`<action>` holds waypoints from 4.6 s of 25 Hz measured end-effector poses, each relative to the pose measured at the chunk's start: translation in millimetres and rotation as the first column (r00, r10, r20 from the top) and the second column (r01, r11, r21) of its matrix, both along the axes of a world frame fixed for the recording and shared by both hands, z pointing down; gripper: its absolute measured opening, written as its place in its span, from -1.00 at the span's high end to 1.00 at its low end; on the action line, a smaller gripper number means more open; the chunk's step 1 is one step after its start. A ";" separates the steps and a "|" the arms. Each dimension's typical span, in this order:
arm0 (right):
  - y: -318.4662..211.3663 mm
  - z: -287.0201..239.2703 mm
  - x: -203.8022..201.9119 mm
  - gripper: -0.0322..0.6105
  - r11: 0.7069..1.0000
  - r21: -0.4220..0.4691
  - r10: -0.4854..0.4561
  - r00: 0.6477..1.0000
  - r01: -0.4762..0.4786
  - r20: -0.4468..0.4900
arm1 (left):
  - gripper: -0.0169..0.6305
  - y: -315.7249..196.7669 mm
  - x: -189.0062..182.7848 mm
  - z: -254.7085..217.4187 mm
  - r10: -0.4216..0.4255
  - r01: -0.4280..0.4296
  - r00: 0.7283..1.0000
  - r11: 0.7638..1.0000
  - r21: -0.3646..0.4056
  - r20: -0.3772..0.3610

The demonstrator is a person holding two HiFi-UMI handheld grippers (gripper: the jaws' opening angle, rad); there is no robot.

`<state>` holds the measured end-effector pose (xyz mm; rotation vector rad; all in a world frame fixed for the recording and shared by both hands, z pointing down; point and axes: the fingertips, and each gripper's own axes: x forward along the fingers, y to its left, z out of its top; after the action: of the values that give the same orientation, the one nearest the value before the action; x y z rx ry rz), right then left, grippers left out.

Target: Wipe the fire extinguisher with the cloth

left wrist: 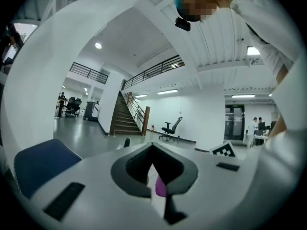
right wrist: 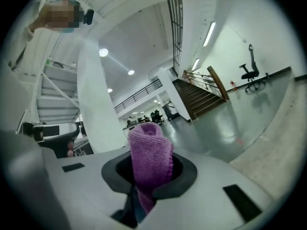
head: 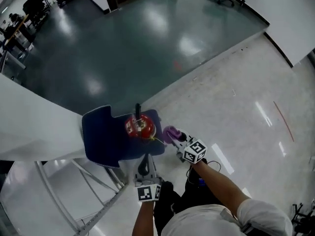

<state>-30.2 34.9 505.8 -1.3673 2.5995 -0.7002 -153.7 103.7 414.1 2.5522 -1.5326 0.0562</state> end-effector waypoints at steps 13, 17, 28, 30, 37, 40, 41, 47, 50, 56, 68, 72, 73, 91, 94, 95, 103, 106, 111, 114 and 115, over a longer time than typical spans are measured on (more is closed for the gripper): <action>8.1 116.6 -9.8 0.72 0.971 -0.085 0.218 0.973 -0.223 -0.071 | 0.93 -10.7 4.4 100.0 0.015 -0.020 0.997 0.998 -0.066 -0.074; -1.8 194.7 -13.6 0.72 0.969 -0.123 0.203 0.975 -0.213 -0.093 | 0.93 -13.6 8.9 137.0 0.042 -0.047 0.995 0.997 -0.054 -0.090; -19.3 319.2 -37.6 0.72 0.954 -0.196 0.225 0.974 -0.226 -0.031 | 0.93 -17.8 -1.7 221.3 0.067 -0.070 0.995 0.997 -0.036 -0.075; -25.3 325.7 -43.5 0.72 0.957 -0.192 0.222 0.975 -0.219 -0.005 | 0.93 -20.9 -5.2 230.4 0.066 -0.069 0.995 0.997 -0.034 -0.076; -30.1 305.0 -63.7 0.72 0.973 -0.155 0.183 0.981 -0.172 0.059 | 0.93 -21.7 -10.9 238.7 0.062 -0.066 0.994 0.997 -0.042 -0.090; -30.6 283.3 -66.7 0.72 0.976 -0.140 0.177 0.981 -0.165 0.079 | 0.93 -18.3 -13.4 229.5 0.058 -0.063 0.993 0.997 -0.052 -0.101; -31.4 274.1 -66.9 0.72 0.977 -0.132 0.179 0.980 -0.167 0.085 | 0.93 -17.6 -14.3 224.8 0.059 -0.065 0.993 0.997 -0.052 -0.103; -26.4 215.3 -67.3 0.72 0.978 -0.100 0.193 0.975 -0.182 0.108 | 0.93 -7.2 -18.7 188.5 0.059 -0.066 0.992 0.996 -0.058 -0.115; -26.7 189.2 -66.1 0.72 0.976 -0.098 0.204 0.971 -0.193 0.125 | 0.93 -4.1 -22.6 166.1 0.056 -0.063 0.991 0.996 -0.061 -0.121; -33.3 146.1 -63.0 0.72 0.971 -0.097 0.231 0.962 -0.219 0.148 | 0.93 -8.3 -30.9 132.1 0.040 -0.048 0.992 0.996 -0.069 -0.123; -42.5 65.8 -82.5 0.72 0.975 -0.074 0.218 0.962 -0.208 0.163 | 0.93 -26.6 -48.4 59.2 -0.014 0.011 0.987 1.000 -0.018 -0.162; -41.2 26.0 -88.8 0.72 0.984 -0.042 0.180 0.974 -0.176 0.140 | 0.93 -33.0 -51.8 38.1 -0.025 0.022 0.987 1.000 -0.018 -0.158; -38.8 10.3 -88.5 0.72 0.984 -0.032 0.176 0.976 -0.174 0.127 | 0.93 -33.5 -53.3 30.2 -0.029 0.026 0.988 0.999 -0.020 -0.152; 46.0 -158.4 -76.3 0.72 0.975 0.183 0.168 0.961 -0.129 -0.220 | 0.93 3.9 -59.5 -32.1 -0.037 0.029 0.996 0.995 -0.095 -0.083; 58.1 -158.3 -77.7 0.72 0.977 0.186 0.150 0.961 -0.107 -0.234 | 0.93 6.3 -56.6 -36.5 -0.034 0.028 0.997 0.996 -0.086 -0.075; 58.9 -159.7 -78.3 0.72 0.978 0.182 0.144 0.962 -0.102 -0.231 | 0.93 3.6 -56.9 -39.9 -0.038 0.032 0.997 0.996 -0.082 -0.070; 66.7 -131.0 -72.2 0.72 0.987 0.141 0.117 0.960 -0.083 -0.254 | 0.93 1.6 -54.1 -26.0 -0.044 0.039 0.997 0.996 -0.082 -0.056; 63.1 -136.7 -69.9 0.72 0.986 0.149 0.116 0.963 -0.081 -0.244 | 0.93 0.2 -51.8 -28.7 -0.037 0.033 0.998 0.997 -0.076 -0.053; 65.6 -138.0 -68.9 0.72 0.987 0.143 0.105 0.968 -0.073 -0.229 | 0.93 4.1 -48.2 -31.4 -0.027 0.024 0.998 0.998 -0.065 -0.051; 68.3 -141.0 -70.5 0.72 0.989 0.133 0.099 0.969 -0.070 -0.225 | 0.93 7.7 -50.0 -32.8 -0.022 0.019 0.998 0.997 -0.072 -0.054; 68.9 -140.9 -70.8 0.72 0.989 0.132 0.099 0.970 -0.070 -0.224 | 0.93 8.6 -50.7 -32.2 -0.022 0.018 0.998 0.997 -0.073 -0.055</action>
<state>-101.0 103.8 364.9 -1.5949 2.6825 -0.3813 -204.4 112.3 381.8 2.4614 -1.5070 0.0370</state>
